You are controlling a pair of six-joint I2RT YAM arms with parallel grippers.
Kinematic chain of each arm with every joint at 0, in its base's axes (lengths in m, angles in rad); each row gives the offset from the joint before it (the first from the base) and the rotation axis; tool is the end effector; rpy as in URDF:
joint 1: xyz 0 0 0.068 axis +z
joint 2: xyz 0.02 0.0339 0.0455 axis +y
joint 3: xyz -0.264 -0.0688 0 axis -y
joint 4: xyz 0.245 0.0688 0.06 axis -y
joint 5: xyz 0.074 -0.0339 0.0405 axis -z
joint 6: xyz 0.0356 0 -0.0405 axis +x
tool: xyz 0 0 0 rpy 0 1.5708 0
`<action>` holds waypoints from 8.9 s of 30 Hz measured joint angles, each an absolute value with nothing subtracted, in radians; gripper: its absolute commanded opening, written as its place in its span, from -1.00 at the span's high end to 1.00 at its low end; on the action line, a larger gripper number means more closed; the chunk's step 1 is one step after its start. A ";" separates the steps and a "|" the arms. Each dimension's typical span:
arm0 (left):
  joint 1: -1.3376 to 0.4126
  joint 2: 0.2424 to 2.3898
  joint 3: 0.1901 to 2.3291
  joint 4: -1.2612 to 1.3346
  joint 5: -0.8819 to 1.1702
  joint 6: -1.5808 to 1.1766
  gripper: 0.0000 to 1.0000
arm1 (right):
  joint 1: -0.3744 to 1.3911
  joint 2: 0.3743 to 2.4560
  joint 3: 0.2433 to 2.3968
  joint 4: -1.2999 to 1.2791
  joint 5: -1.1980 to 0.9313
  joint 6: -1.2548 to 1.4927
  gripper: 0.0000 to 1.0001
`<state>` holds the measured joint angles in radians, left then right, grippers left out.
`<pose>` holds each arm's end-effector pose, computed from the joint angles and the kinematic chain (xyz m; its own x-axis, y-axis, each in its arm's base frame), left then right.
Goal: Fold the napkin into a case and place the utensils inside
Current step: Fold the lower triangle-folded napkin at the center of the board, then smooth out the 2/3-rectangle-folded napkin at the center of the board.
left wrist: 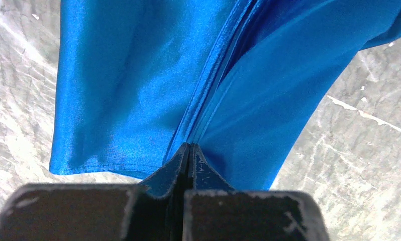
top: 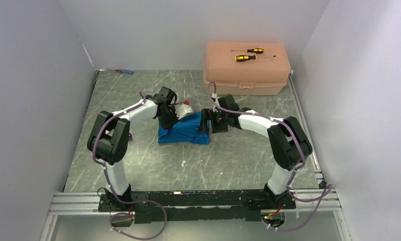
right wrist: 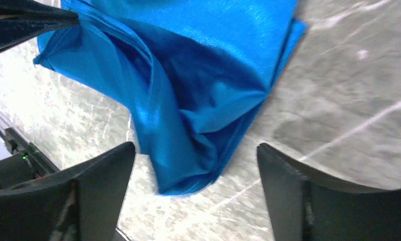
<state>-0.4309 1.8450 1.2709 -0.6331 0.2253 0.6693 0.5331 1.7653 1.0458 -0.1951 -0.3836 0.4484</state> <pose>0.3314 -0.1611 0.1834 -0.3686 0.8350 -0.4085 0.9028 0.4263 0.0569 0.3034 0.1945 0.1714 -0.9045 -0.0669 -0.4212 -0.3061 0.7897 0.5317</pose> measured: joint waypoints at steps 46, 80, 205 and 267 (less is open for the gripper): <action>-0.430 1.845 1.231 -0.556 0.218 0.645 0.63 | 0.456 1.939 0.935 0.279 -0.767 0.363 1.00; -0.278 1.684 1.161 -0.684 0.247 0.521 0.24 | 0.432 1.981 0.953 0.262 -0.797 0.428 1.00; -0.485 1.878 1.298 -0.521 0.558 0.423 0.03 | 0.488 1.609 0.867 -0.061 -0.551 0.438 0.21; -0.500 1.777 1.293 -0.439 0.406 0.422 -0.24 | 0.466 1.724 1.158 -0.368 -0.488 0.257 1.00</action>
